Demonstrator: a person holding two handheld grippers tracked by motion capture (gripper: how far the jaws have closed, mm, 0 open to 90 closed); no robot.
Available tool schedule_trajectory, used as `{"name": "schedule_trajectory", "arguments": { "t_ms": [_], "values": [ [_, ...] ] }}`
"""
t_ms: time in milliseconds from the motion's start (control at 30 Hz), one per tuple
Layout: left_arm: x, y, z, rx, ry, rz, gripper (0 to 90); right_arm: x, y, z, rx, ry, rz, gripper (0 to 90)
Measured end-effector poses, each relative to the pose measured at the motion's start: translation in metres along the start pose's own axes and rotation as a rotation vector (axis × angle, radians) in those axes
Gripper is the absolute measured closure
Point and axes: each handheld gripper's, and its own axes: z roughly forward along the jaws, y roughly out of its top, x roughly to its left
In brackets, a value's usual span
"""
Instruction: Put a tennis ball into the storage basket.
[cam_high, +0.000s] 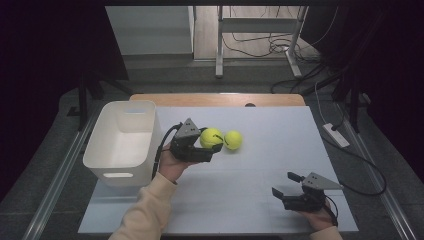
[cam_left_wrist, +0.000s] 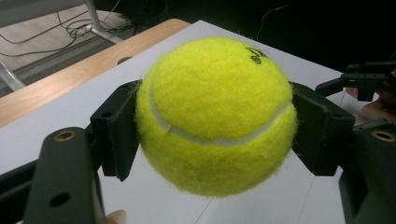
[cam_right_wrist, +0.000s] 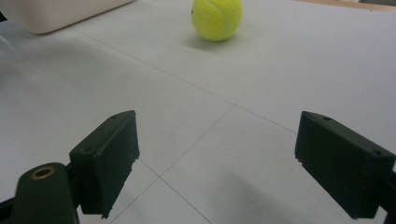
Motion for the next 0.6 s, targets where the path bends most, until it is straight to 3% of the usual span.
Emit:
{"name": "schedule_trajectory", "arguments": {
  "t_ms": [600],
  "values": [
    [0.006, 0.005, -0.012, -0.033, 0.022, -0.007, 26.8, 0.000, 0.000, 0.000, -0.002, -0.001, -0.001, 13.6]
  ]
}}
